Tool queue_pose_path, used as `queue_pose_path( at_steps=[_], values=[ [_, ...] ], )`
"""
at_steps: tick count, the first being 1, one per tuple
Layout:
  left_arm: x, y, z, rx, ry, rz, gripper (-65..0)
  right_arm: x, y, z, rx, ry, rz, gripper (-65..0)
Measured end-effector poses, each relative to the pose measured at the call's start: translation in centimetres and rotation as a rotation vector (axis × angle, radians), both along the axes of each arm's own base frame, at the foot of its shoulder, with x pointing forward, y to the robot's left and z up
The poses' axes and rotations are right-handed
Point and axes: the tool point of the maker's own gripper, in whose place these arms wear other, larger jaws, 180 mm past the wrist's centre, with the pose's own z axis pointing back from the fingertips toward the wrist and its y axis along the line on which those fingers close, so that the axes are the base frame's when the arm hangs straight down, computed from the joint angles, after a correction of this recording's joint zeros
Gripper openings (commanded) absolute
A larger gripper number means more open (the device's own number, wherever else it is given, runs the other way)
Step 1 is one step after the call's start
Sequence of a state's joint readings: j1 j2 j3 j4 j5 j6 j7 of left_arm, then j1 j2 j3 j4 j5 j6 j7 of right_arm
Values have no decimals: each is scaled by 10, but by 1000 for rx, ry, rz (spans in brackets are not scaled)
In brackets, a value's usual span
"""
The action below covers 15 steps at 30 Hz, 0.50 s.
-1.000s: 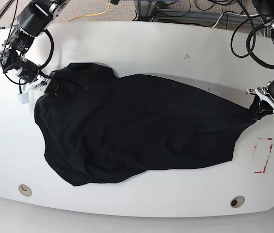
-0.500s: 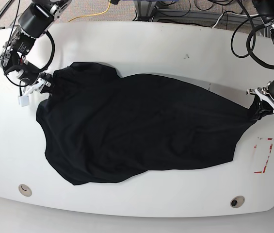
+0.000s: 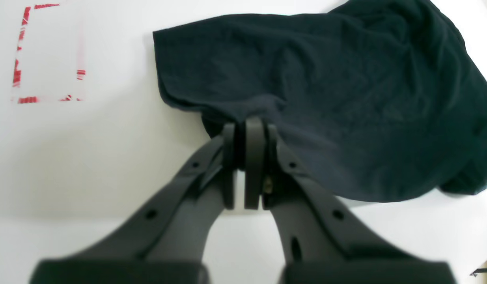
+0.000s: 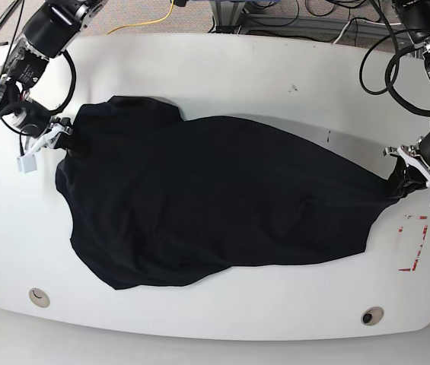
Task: Layout the t-shirt on the table in an organized manner, then fold the t-shirt properly
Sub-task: 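Shift the right gripper along the shirt's edge and regrasp it, then lift the shirt with both grippers, swing it up, and lay it flat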
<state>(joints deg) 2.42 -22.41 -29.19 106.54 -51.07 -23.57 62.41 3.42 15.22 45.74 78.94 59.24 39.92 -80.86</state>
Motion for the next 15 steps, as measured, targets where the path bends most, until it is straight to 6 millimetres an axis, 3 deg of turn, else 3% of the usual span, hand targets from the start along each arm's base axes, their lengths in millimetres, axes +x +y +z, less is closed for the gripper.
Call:
queue_pose_path(
  at_steps=[3, 7, 11, 15],
  values=[
    [1, -3, 10, 22, -28, -9, -642, -5, 0, 18, -69, -51, 21, -650],
    [2, -9, 21, 26, -67, -30, -642, -21, 3, 26, -112, -66, 41, -650],
    [-3, -10, 15, 44, -55, -52, -642, -40, 6, 27, -152, -50, 72, -650],
    [-10, -10, 7, 68, -33, -72, -642, -42, 9, 41, -213, -82, 99, -650]
  ],
)
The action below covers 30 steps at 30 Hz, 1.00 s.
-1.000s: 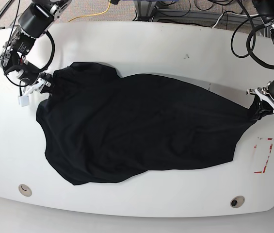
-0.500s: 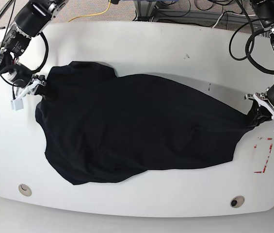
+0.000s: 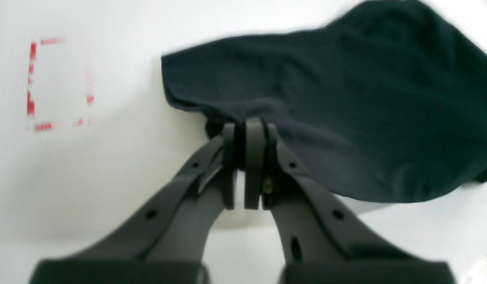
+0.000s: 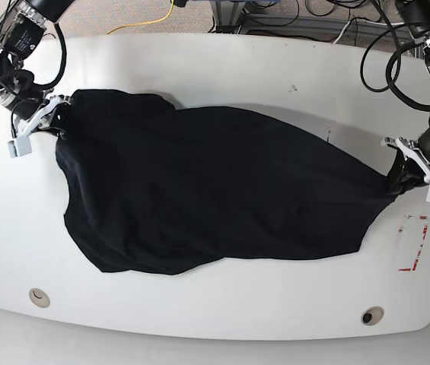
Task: Layout the t-shirt on the table in an organized manner, then fold the t-shirt properly
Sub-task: 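Lift the shirt with both grippers, swing it up, and lay it flat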
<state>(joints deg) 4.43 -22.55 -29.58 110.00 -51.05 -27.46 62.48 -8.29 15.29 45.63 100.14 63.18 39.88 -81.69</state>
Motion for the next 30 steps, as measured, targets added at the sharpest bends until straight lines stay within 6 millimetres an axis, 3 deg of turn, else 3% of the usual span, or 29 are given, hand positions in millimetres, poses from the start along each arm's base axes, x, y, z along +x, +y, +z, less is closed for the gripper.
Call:
queue_pose_path(
  at_steps=[4, 10, 19, 22, 25, 30],
  values=[
    [16, -3, 23, 23, -64, -9, -642, 20, -7, 36, -81, -103, 36, -650],
    [62, -25, 123, 26, -363, -75, -640, 57, -20, 81, -188, -217, 82, -650],
    [96, -47, 219, 151, -585, -106, -640, 115, -41, 132, -214, -302, 115, -650],
    [100, -52, 250, 137, -660, -122, -640, 138, -53, 157, -187, -346, 101, -650],
    [110, -44, 272, 104, -693, -88, -640, 157, -70, 181, -178, -361, 74, -650],
    [124, -34, 294, 76, -703, -63, -640, 186, -81, 223, -162, -391, 78, -650]
  ],
)
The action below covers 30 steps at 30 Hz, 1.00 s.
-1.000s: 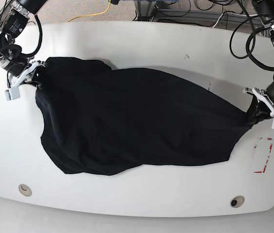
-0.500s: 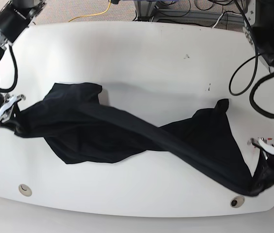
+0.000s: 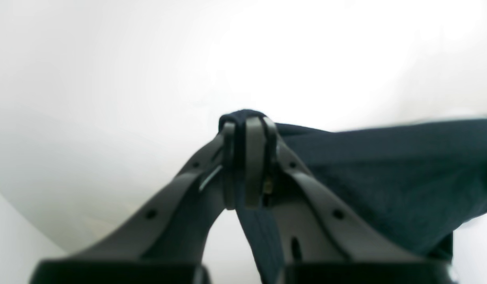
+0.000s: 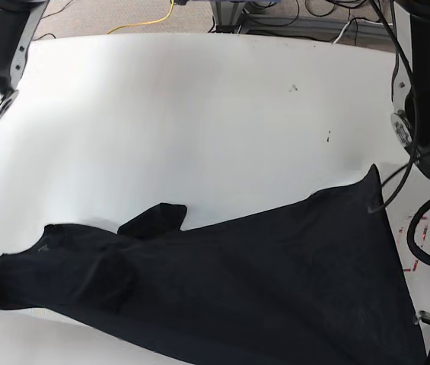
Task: Layout the t-shirt on the table in an organized manner, then fold the t-shirt properly
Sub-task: 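Lift the shirt with both grippers, swing it up, and lay it flat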
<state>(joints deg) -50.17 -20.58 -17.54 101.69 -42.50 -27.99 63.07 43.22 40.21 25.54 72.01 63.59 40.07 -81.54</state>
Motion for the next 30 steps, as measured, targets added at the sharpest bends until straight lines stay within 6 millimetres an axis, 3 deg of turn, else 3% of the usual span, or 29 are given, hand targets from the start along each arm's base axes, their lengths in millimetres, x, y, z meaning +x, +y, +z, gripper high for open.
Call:
queue_pose_path(
  at_steps=[10, 18, 20, 25, 30],
  values=[
    [8, 14, 85, -81, -115, -25, -639, 36, 7, 71, -21, -44, 48, -650],
    [3, 31, 177, -178, -215, -61, -639, 40, 17, 173, -103, -205, 72, -650],
    [3, 28, 194, -175, -224, -77, -639, 37, 17, 195, -116, -240, 70, -650],
    [14, 13, 202, -163, -216, -117, -639, 32, 15, 216, -162, -257, 55, -650],
    [27, 3, 184, -142, -161, -123, -639, 31, 6, 202, -184, -200, 41, -650]
  ],
)
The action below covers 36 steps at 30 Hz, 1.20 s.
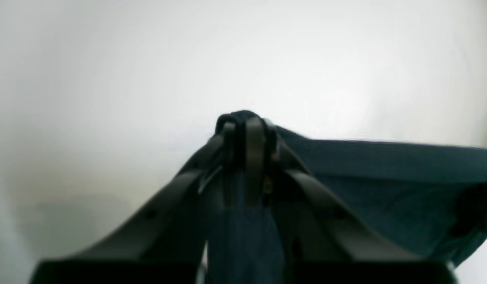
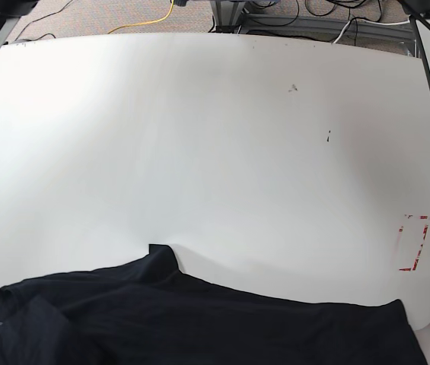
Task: Layout the t-shirt on the table in an organized manner, then fold the t-shirt properly
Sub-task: 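Lift the shirt with both grippers, swing it up, and lay it flat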
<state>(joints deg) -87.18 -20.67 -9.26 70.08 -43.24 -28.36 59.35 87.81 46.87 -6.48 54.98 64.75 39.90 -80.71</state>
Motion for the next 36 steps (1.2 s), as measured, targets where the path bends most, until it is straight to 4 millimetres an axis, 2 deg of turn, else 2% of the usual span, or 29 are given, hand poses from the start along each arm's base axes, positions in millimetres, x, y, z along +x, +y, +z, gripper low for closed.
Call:
queue_pose_path(
  at_steps=[2, 5, 8, 9, 10, 12, 13, 14, 18, 22, 24, 25, 26, 28, 29, 32, 36],
  values=[
    [4, 1, -10, 10, 28, 8, -639, -1, -3, -8, -8, 26, -8, -650],
    [-1, 1, -21, 18, 4, 9, -639, -1, -8, -20, 0, 44, -14, -650],
    [-4, 1, -44, 35, 6, 5, -639, -5, -11, -37, 10, 60, -7, -650],
    [-1, 2, -62, 43, 34, 17, -639, -6, -11, -47, 13, 75, -1, -650],
    [-3, 0, -69, 63, 38, 20, -639, -9, -11, -56, 18, 87, 9, -650],
    [2, 0, -106, 77, 105, 22, -639, -13, -15, -75, 27, 120, 7, -650],
    [-3, -2, -112, 103, 105, 22, -639, -17, -17, -90, 45, 138, 16, -650],
    [-2, -4, -133, 107, 143, 10, -639, -19, -18, -108, 68, 176, 20, -650],
    [-14, -8, -183, 125, 205, -27, -639, -37, -21, -167, 168, 275, 47, -650],
    [-27, 3, -239, 119, 300, -14, -639, -67, -24, -249, 303, 429, 42, -650],
    [-36, 7, -291, 116, 411, -7, -639, -85, -22, -294, 371, 509, 19, -650],
    [-41, 15, -301, 106, 432, 15, -639, -98, -28, -315, 391, 543, -14, -650],
    [-47, 16, -321, 109, 473, 23, -639, -109, -24, -331, 411, 578, -17, -650],
    [-61, 24, -345, 89, 518, 42, -639, -124, -17, -349, 465, 570, -26, -650],
    [-69, 27, -363, 89, 559, 54, -639, -135, -12, -361, 468, 598, -26, -650],
    [-88, 38, -388, 92, 617, 89, -640, -164, -1, -386, 478, 638, -36, -650],
    [-109, 48, -420, 85, 697, 114, -640, -187, 15, -402, 505, 650, -24, -650]
  ],
)
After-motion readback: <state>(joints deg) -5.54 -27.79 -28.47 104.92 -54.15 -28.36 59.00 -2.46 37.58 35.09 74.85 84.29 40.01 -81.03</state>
